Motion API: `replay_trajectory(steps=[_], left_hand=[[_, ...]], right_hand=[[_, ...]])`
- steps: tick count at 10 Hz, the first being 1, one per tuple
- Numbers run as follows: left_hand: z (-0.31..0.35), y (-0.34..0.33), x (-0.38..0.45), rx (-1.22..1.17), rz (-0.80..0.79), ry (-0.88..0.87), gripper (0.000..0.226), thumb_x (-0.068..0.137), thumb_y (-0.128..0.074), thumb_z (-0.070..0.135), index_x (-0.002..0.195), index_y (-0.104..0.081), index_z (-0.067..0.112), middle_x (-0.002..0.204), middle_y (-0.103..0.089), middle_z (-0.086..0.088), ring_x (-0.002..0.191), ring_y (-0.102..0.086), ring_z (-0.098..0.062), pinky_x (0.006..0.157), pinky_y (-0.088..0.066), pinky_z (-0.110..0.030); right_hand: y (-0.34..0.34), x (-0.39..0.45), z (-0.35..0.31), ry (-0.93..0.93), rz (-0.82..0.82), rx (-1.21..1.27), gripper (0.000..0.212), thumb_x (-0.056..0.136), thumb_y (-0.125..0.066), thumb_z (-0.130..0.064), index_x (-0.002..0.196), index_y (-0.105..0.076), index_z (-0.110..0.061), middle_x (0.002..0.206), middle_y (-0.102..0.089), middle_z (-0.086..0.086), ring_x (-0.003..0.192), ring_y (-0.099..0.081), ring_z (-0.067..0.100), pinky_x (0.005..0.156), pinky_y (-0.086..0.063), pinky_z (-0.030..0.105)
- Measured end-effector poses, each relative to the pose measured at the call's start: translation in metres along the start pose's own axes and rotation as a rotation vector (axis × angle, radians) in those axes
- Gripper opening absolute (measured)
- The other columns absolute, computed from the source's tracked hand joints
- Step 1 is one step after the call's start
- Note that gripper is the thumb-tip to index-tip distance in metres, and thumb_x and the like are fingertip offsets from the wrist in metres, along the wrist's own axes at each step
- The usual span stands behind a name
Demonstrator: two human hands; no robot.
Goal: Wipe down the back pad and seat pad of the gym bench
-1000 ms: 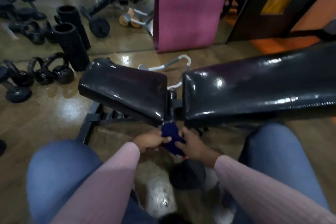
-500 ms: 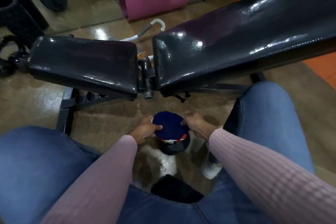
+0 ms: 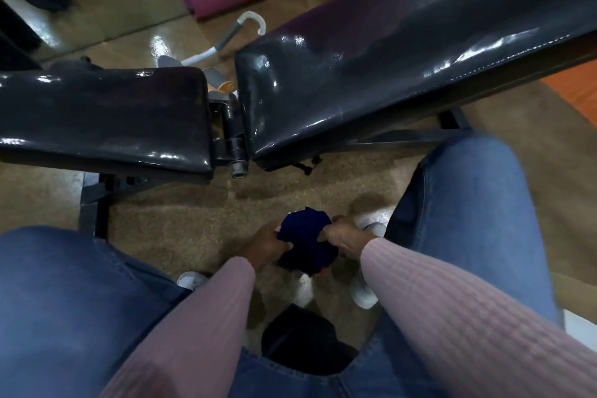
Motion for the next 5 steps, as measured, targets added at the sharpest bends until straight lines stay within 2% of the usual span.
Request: replay_trajectory(steps=[1,2,3,4,5], left_hand=[[-0.005,-0.002,-0.002,0.120,-0.029,0.037,0.044,0.088,-0.063,0.007,0.128,-0.047,0.000,0.122,-0.057,-0.009,0.110,-0.054,-0.022,0.088,-0.044,-0.022],[-0.009,-0.001,-0.003,0.178,0.003,-0.006,0.027,0.092,-0.053,0.003,0.118,-0.056,0.004,0.105,-0.060,-0.005,0.085,-0.051,-0.010,0.055,-0.035,-0.001],[-0.006,0.001,-0.006,0.231,0.060,-0.034,0.027,0.092,-0.053,0.006,0.119,-0.056,0.001,0.118,-0.060,-0.010,0.087,-0.050,-0.011,0.054,-0.034,-0.008],[0.008,0.000,-0.010,0.364,-0.023,-0.059,0.035,0.096,-0.051,0.013,0.130,-0.050,0.007,0.121,-0.054,-0.003,0.101,-0.050,-0.014,0.064,-0.033,-0.013],[0.034,0.002,-0.017,0.479,-0.102,-0.113,0.033,0.096,-0.050,0.022,0.126,-0.054,0.010,0.123,-0.058,-0.009,0.111,-0.055,-0.023,0.077,-0.037,-0.021]], right_hand=[[-0.001,0.002,0.005,-0.041,-0.083,-0.160,0.041,0.093,-0.054,-0.009,0.131,-0.045,0.004,0.105,-0.058,0.014,0.077,-0.056,0.022,0.045,-0.045,0.021],[0.002,0.012,0.009,-0.061,-0.028,-0.190,0.038,0.097,-0.045,-0.011,0.133,-0.044,0.002,0.117,-0.059,0.015,0.100,-0.061,0.026,0.055,-0.044,0.020],[0.003,0.014,0.008,-0.059,0.040,-0.191,0.043,0.097,-0.044,-0.013,0.138,-0.039,-0.002,0.136,-0.051,0.017,0.119,-0.055,0.029,0.076,-0.047,0.028],[-0.001,0.005,0.000,0.020,0.013,-0.284,0.043,0.093,-0.047,-0.020,0.134,-0.045,-0.006,0.134,-0.053,0.015,0.119,-0.055,0.029,0.083,-0.046,0.030],[-0.002,0.007,-0.011,0.117,-0.029,-0.406,0.054,0.087,-0.048,-0.028,0.138,-0.043,-0.010,0.137,-0.051,0.015,0.120,-0.054,0.032,0.093,-0.049,0.033]])
Point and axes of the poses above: each hand's wrist, its own x-axis towards the middle knuckle, its own y-axis out of the back of the hand, z = x × y, the point moved 2 cm from there along x, towards the middle knuckle
